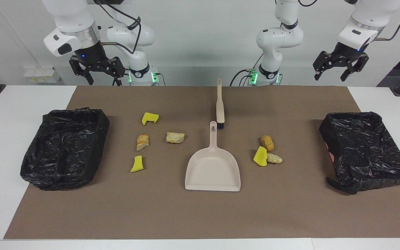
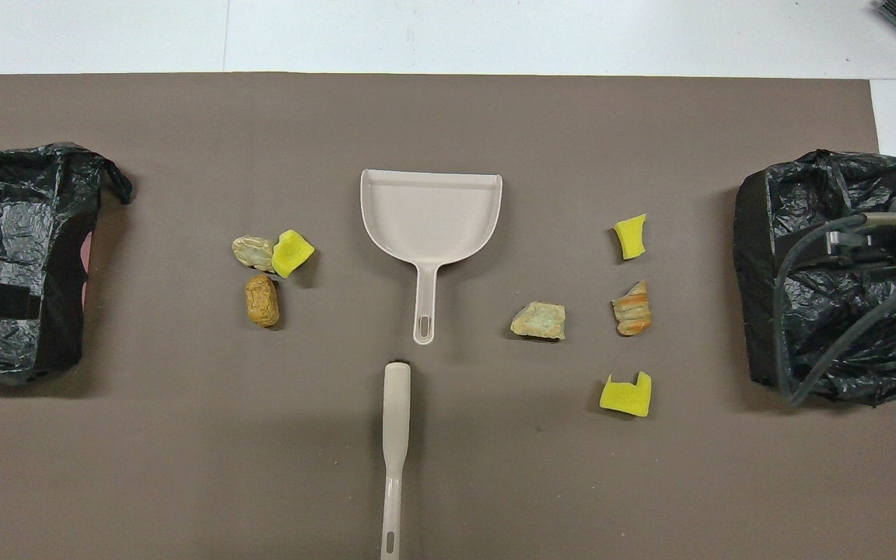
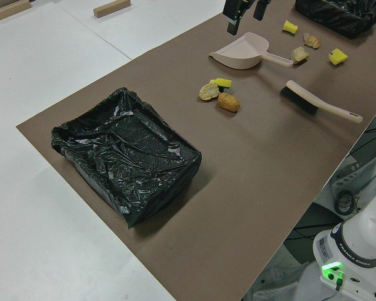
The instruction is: Sweep and dump trash in bin
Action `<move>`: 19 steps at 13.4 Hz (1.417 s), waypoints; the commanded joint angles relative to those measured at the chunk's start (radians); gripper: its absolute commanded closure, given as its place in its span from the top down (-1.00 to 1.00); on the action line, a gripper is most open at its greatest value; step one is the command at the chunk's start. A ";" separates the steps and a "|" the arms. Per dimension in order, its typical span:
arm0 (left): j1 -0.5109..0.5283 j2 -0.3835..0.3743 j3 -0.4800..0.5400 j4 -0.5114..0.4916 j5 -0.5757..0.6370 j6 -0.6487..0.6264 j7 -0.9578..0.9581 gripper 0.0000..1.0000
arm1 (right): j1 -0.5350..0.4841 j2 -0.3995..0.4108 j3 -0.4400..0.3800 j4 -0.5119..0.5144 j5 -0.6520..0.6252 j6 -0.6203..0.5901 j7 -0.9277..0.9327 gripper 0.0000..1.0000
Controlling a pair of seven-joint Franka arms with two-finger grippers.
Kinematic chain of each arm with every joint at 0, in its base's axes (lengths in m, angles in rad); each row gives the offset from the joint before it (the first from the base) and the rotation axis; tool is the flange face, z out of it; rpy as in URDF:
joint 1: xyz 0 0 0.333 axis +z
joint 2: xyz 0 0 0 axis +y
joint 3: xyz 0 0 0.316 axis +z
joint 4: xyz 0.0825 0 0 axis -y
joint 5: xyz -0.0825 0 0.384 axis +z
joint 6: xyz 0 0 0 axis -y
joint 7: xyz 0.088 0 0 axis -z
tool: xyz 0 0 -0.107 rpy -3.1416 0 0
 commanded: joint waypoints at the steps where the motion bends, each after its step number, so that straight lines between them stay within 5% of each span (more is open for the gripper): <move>1: 0.002 -0.026 0.001 -0.027 0.008 0.002 0.008 1.00 | -0.012 -0.018 0.000 -0.023 0.020 0.007 -0.017 1.00; 19: -0.049 -0.041 -0.002 -0.070 0.006 -0.007 -0.002 1.00 | -0.015 -0.018 -0.007 -0.021 0.020 0.005 -0.022 1.00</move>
